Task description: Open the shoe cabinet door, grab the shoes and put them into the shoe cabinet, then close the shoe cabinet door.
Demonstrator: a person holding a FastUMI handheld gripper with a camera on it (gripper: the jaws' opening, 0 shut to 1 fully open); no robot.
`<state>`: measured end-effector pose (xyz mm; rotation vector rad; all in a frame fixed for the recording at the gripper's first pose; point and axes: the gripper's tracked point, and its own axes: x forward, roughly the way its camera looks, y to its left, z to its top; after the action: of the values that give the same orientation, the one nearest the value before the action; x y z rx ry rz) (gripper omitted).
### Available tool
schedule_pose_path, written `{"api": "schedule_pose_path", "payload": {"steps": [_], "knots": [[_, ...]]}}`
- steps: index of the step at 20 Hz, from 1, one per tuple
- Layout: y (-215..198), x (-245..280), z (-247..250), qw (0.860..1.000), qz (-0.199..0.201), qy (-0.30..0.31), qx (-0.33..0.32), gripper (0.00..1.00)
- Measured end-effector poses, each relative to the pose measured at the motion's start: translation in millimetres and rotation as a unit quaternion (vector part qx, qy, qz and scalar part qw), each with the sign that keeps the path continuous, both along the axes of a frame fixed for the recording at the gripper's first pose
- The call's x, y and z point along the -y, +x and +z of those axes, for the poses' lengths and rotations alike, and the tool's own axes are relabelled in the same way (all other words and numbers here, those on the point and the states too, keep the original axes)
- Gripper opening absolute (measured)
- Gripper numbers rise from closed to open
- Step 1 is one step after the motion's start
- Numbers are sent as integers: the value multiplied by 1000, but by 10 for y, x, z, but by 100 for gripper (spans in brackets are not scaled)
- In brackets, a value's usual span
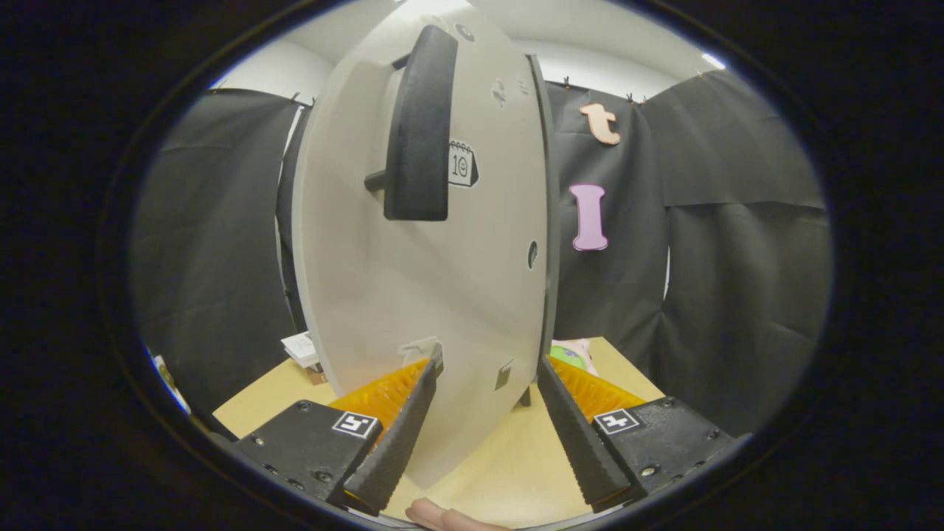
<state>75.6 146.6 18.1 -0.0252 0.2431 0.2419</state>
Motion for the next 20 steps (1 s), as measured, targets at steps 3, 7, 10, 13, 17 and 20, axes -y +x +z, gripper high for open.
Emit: {"api": "schedule_pose_path", "payload": {"steps": [3,7,10,13,17,20], "knots": [[5,-529,-38,998,54,21,-9,92],[-118,-756,-18,996,86,31,-16,96],[-163,-545,111,998,65,13,14,96],[-238,-225,232,999,36,0,39,96],[-405,55,352,998,28,-15,56,96],[-514,203,509,997,29,-3,68,96]]}}
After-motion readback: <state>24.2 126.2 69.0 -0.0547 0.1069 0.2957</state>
